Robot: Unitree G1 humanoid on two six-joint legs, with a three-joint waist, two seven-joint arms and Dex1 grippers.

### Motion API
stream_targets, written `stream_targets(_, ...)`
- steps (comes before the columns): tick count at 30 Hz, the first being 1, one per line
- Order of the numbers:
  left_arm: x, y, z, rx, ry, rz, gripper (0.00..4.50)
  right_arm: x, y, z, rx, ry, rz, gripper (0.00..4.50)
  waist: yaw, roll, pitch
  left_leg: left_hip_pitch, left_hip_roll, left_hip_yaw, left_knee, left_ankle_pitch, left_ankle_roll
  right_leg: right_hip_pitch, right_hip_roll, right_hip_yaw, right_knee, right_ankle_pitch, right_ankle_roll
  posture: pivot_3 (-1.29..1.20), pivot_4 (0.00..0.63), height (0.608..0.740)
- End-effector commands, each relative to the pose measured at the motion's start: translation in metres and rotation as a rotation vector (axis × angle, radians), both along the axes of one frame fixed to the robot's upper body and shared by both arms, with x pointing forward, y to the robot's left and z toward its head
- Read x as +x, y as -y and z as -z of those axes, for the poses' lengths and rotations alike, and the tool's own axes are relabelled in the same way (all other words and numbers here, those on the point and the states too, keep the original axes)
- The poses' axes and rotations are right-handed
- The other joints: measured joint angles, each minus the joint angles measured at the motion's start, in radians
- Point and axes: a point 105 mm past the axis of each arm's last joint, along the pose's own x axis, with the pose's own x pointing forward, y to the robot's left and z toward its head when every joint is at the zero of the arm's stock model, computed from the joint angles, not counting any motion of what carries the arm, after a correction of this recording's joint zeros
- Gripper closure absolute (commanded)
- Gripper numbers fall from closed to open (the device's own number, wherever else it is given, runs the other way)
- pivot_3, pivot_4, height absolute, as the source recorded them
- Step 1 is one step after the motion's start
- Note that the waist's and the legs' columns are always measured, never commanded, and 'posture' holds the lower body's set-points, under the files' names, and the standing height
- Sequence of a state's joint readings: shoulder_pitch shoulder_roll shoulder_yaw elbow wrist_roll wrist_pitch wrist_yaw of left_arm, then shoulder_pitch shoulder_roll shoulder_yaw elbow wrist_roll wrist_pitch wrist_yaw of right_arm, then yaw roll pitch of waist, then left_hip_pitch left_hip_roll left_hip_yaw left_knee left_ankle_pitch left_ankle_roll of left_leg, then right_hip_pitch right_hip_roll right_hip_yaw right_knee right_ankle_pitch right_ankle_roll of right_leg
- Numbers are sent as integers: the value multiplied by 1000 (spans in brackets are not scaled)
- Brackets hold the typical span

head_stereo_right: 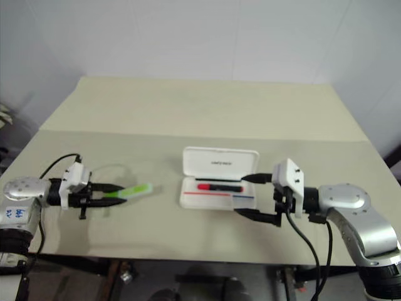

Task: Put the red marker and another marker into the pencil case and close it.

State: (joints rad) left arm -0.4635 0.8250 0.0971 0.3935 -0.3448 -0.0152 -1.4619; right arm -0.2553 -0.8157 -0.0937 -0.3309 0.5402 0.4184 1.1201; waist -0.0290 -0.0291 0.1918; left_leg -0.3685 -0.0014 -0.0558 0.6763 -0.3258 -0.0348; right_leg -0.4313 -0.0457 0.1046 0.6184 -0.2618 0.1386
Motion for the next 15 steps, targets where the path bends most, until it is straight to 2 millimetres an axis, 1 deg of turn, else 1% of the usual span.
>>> stream_targets(1, 1, 31, -23, -47, 30, 58, 3419, 1, 6, -3, -3, 34, 23, 0, 1, 0, 0, 0, 0, 0, 0, 0, 0, 0, 0, 0, -1, 0, 0, 0, 150, 740)
stream_targets(3, 2, 46, -28, -42, 31, 79, 3419, 2, 7, -2, -2, 34, 31, 0, 4, 0, 0, 0, -1, 0, 0, 0, 0, 0, 0, -1, -4, 0, 0, 0, 150, 740)
stream_targets(6, 11, 74, -33, 16, 64, 117, 3419, 1, 11, 0, -3, 35, 53, 0, 6, 0, 0, 0, -1, -2, 2, 0, 0, 2, 0, -2, -4, 0, 0, 0, 150, 740)
stream_targets(11, 27, 107, -38, 59, 100, 135, 3419, -2, 15, 1, 2, 38, 89, 0, 2, 0, 0, 0, -2, -2, 2, 0, 0, 2, 0, -2, -5, 0, 0, 0, 150, 740)
stream_targets(13, 31, 117, -35, 82, 95, 148, 3419, -4, 16, 2, 2, 40, 101, 0, 0, 0, 0, 0, -2, -2, 2, 0, 0, 2, 0, -2, -6, 0, 0, 0, 150, 740)
stream_targets(15, 34, 124, -33, 100, 97, 158, 3419, -5, 16, 2, 2, 42, 110, 0, -1, 0, 0, 0, -2, -2, 1, 0, 0, 2, 1, -2, -6, 0, 0, 0, 150, 740)
